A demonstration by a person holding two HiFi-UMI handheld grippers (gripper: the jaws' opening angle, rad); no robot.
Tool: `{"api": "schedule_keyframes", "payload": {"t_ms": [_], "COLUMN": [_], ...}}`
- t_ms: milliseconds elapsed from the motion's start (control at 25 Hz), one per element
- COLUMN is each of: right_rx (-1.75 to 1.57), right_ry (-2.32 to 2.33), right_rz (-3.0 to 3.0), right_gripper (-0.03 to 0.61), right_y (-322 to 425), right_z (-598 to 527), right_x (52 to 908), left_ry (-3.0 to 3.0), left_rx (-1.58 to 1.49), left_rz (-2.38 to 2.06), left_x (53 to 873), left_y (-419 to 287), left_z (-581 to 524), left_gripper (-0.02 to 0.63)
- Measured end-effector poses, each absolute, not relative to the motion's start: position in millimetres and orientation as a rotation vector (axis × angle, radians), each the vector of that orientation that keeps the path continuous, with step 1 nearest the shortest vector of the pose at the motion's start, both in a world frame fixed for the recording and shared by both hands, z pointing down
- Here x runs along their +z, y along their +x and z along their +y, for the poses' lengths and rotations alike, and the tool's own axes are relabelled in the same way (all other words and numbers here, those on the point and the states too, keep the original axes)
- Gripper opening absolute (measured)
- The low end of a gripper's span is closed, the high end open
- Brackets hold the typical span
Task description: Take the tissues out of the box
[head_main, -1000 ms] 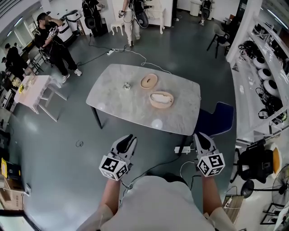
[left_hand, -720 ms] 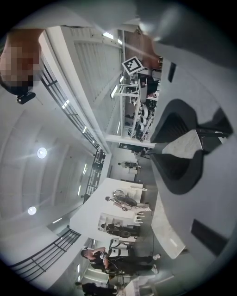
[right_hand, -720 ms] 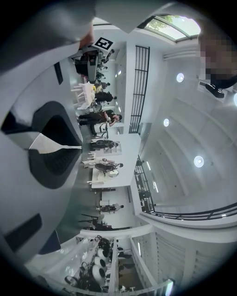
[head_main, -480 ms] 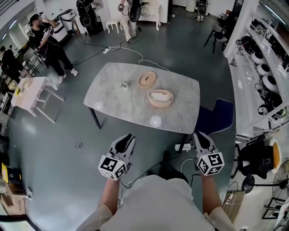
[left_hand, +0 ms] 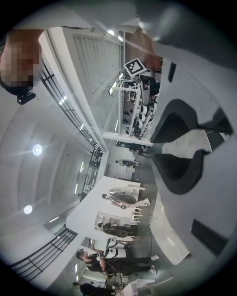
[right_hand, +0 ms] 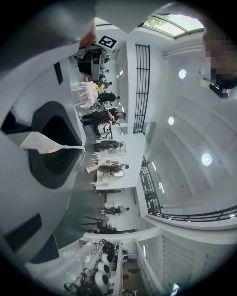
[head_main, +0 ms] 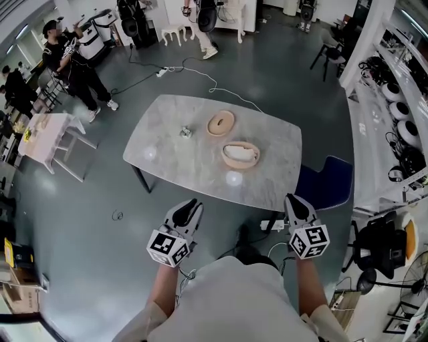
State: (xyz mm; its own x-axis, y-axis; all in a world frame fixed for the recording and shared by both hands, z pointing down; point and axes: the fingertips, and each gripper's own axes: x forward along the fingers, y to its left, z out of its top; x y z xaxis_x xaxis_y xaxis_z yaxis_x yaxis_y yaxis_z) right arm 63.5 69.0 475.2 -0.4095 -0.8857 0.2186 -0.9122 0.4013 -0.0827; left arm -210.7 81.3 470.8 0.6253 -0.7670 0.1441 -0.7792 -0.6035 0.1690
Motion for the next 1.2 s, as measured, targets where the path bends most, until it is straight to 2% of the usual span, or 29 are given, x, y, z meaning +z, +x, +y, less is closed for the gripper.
{"api": "schedule_keyframes", "payload": {"t_ms": [640, 1200], "right_rx": [0.42, 0.5], "right_ry": [1.433, 1.352], "right_rz": [-2.541, -2.514], "right_gripper": [0.041, 0.041], "right_y": [105, 94], "right_z": [-101, -157], "right_x": [515, 544], "left_ry": [2.601, 2.58], "left_rx": [0.219, 0.312], "left_rz": [-1.291, -1.231], "left_x": [496, 514], "left_y": [-143, -130], "left_z": [-71, -139], "left_gripper": [0.081, 0.081]}}
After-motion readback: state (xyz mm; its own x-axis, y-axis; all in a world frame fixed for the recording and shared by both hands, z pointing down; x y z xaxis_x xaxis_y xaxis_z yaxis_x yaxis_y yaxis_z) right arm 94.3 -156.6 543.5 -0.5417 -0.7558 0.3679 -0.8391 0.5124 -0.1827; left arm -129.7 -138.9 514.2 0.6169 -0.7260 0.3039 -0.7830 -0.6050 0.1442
